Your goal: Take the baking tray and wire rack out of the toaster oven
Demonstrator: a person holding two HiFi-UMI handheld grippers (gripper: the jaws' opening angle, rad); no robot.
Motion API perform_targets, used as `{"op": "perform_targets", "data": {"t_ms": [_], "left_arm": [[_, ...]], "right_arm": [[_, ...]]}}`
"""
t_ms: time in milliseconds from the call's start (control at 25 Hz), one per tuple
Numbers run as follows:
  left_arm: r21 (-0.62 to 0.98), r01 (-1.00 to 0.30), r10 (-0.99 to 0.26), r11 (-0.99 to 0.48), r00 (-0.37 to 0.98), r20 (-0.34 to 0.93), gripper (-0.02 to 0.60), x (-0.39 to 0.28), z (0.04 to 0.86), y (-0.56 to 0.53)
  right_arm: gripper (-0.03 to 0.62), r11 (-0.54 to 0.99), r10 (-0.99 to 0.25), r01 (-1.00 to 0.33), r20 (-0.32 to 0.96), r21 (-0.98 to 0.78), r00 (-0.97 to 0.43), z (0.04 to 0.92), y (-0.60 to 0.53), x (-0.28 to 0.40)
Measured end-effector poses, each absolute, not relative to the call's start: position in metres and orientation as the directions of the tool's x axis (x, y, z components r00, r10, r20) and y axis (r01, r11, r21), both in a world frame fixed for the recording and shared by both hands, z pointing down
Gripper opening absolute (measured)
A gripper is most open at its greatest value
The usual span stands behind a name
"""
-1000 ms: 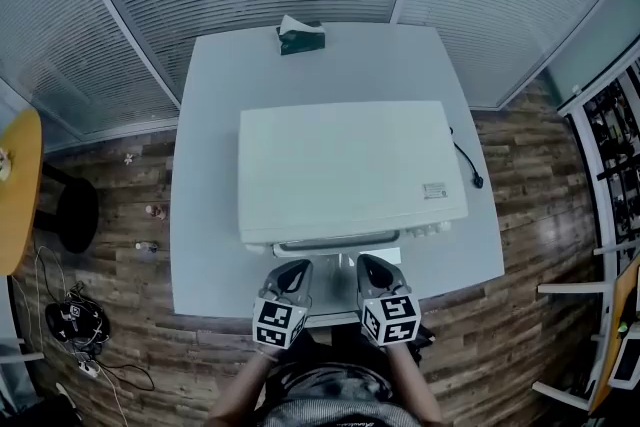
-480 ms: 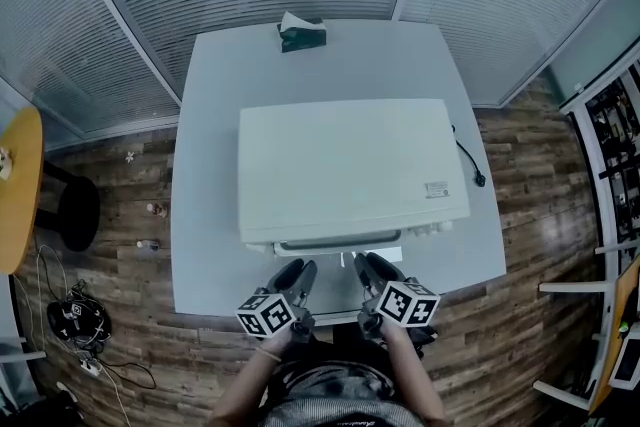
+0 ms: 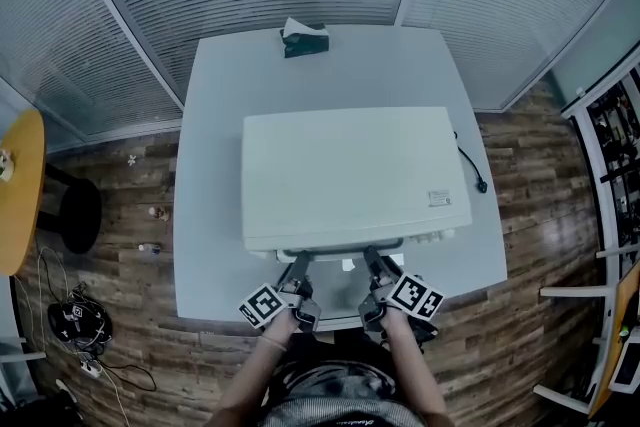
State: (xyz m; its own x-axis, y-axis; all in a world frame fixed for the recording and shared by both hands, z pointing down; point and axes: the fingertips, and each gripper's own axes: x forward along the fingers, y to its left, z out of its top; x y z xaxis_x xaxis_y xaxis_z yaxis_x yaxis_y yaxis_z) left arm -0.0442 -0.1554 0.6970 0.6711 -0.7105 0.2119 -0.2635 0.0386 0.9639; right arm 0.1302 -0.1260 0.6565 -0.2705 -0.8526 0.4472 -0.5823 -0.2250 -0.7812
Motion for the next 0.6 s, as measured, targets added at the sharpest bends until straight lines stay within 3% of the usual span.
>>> {"op": "perform_targets", "data": {"t_ms": [280, 600], "left_arm": [[0.955, -0.297, -0.707, -0.007, 0.677, 0.205, 0.156, -0.045, 0.706, -0.164], [0.956, -0.292, -0.703, 0.004, 0.68, 0.21, 0.153, -0.046, 0.699, -0.154]], "right_arm": [[0.164, -0.191, -0.864, -0.603, 0.424, -0.774, -0.271, 0.66, -0.138, 0.133], [0.126, -0.195, -0.886, -0.511, 0.374, -0.837, -0.275, 0.655, -0.13, 0.133]]}}
